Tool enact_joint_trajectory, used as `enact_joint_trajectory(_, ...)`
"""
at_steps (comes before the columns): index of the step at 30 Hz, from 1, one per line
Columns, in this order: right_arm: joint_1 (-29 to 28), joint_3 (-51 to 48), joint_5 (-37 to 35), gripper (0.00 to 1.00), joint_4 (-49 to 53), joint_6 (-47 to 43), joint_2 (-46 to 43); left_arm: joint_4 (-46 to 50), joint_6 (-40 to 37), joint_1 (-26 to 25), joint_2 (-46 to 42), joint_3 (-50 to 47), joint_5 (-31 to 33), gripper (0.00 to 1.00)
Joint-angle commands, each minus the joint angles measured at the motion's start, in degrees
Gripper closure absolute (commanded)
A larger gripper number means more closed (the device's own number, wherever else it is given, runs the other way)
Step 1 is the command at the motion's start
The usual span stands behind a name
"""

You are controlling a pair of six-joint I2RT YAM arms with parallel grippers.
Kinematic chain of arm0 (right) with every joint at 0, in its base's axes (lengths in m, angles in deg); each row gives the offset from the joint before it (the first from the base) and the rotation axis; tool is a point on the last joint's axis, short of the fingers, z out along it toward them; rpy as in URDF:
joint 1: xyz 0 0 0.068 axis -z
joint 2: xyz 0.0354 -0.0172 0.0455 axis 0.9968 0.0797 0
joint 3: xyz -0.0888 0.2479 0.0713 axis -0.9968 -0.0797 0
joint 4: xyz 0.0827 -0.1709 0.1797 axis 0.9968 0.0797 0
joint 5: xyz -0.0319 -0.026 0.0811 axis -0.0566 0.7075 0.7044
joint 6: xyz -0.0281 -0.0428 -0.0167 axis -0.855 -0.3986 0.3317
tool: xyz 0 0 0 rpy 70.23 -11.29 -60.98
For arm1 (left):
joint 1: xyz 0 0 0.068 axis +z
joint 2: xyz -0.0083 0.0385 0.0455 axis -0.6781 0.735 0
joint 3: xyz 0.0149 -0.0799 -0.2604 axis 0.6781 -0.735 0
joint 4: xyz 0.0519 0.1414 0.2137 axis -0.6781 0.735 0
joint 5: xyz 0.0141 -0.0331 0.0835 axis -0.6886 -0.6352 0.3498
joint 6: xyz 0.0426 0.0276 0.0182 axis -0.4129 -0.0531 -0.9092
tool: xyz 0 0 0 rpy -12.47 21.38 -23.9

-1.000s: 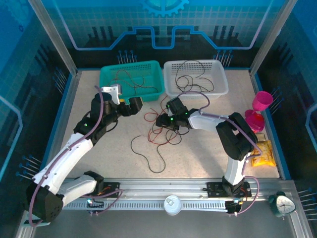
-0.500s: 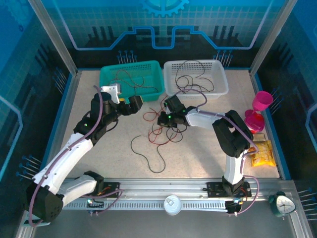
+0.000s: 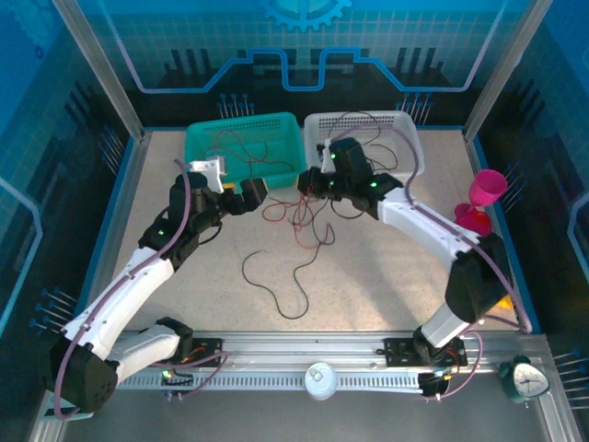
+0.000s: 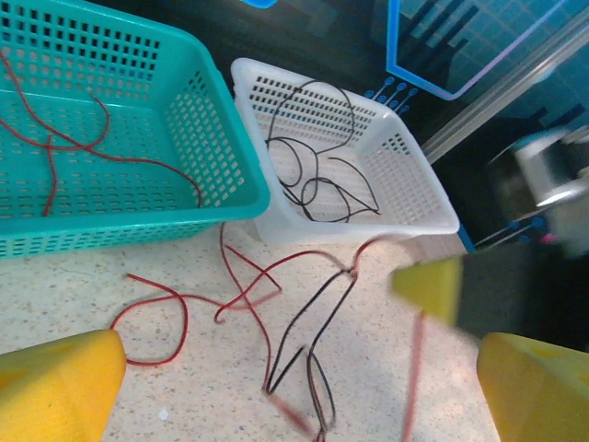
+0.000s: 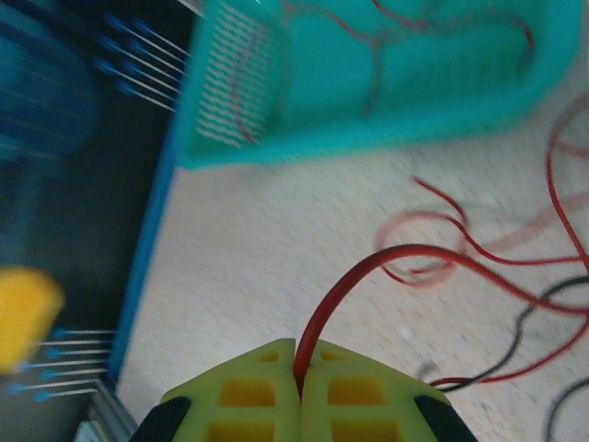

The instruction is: Untangle the cables

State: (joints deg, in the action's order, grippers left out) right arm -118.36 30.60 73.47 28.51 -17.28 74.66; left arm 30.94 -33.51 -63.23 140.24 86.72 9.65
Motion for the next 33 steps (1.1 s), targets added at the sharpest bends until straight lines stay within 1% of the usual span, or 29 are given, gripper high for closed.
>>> enact_joint_trajectory(1,0.61,3.88,-0.69,1.00,4.43,-3.86,-3.70,-4.27,1.35,-0.03,0.18,-1.29,-4.43,0.01)
enact_joint_trajectory(3,0.73,5.37,-0.60,1.00,5.06,-4.54,-5.00,-5.71,1.25,-0.03,-0.21,-1.87,-5.69,0.01)
enact_joint_trajectory(9,0.77,8.69,-0.86,1.00,5.47,-5.60,-8.76,-13.41,-0.99,-0.03,-1.88,-4.43,-12.95,0.01)
enact_joint_trajectory(14,0.80,12.05,-1.30,1.00,6.23,-6.16,-11.27,-19.27,-1.90,-0.03,-3.66,-6.48,-19.13,0.09)
enact_joint_trajectory(19,0.76,14.17,-1.49,1.00,6.25,-5.93,-12.73,-20.71,-2.64,-1.03,-3.67,-5.20,-22.69,0.15)
enact_joint_trajectory(25,0.53,16.61,-1.22,1.00,5.23,-5.81,-14.13,-17.73,-7.82,-5.17,-2.75,-1.66,-22.62,0.20)
enact_joint_trajectory(29,0.49,19.45,-1.55,1.00,8.49,-6.97,-11.37,-17.34,-10.44,-7.83,-1.30,0.29,-21.22,0.22)
enact_joint_trajectory(33,0.01,18.12,-1.20,1.00,7.76,-6.62,-10.20,-16.02,-13.17,-10.55,1.01,2.93,-20.43,0.23)
